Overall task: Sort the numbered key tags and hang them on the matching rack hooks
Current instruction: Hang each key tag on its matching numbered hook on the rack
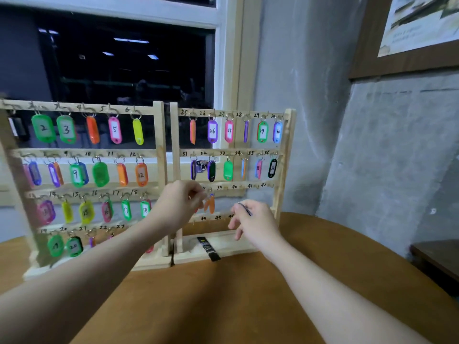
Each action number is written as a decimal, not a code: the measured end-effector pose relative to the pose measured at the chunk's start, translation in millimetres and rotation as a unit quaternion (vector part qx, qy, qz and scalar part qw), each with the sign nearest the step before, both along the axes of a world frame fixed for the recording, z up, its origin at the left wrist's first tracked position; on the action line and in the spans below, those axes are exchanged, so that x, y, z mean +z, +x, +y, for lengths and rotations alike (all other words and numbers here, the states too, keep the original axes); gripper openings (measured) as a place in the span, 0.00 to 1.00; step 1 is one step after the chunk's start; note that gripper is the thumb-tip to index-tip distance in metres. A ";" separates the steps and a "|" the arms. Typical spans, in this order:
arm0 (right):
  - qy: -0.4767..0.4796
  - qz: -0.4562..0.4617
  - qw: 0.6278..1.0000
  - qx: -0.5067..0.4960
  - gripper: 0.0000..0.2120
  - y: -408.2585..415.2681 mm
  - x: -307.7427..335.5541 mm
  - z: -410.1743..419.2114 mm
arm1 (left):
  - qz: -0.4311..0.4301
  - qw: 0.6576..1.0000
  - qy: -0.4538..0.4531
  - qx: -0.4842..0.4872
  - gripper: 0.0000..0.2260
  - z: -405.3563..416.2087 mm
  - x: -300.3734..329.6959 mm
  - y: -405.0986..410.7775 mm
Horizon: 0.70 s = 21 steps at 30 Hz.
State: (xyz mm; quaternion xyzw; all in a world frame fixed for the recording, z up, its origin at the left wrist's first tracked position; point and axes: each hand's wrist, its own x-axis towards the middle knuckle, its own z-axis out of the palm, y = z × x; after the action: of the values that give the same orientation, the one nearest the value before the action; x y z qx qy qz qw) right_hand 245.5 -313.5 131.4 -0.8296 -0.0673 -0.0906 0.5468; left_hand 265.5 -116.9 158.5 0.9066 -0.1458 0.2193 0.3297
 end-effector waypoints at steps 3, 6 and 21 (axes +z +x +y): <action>0.018 -0.008 0.999 -0.025 0.13 14.5 3.0 9.2 | -0.018 1.000 -0.003 -0.016 0.09 -11.2 8.3 6.0; 0.013 -0.014 0.998 -0.055 0.13 25.0 0.7 12.5 | -0.027 0.999 0.017 -0.016 0.09 -24.7 15.3 13.3; -0.016 -0.068 0.995 -0.071 0.16 41.2 -3.3 17.7 | -0.007 0.990 0.123 0.068 0.13 -47.3 17.1 29.0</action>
State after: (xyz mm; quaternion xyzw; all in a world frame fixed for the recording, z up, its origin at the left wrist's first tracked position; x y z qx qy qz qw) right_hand 286.7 -295.8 128.1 -0.8331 -0.0473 -0.1843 0.5194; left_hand 294.5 -164.2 175.7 0.9463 -0.1122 0.2282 0.1994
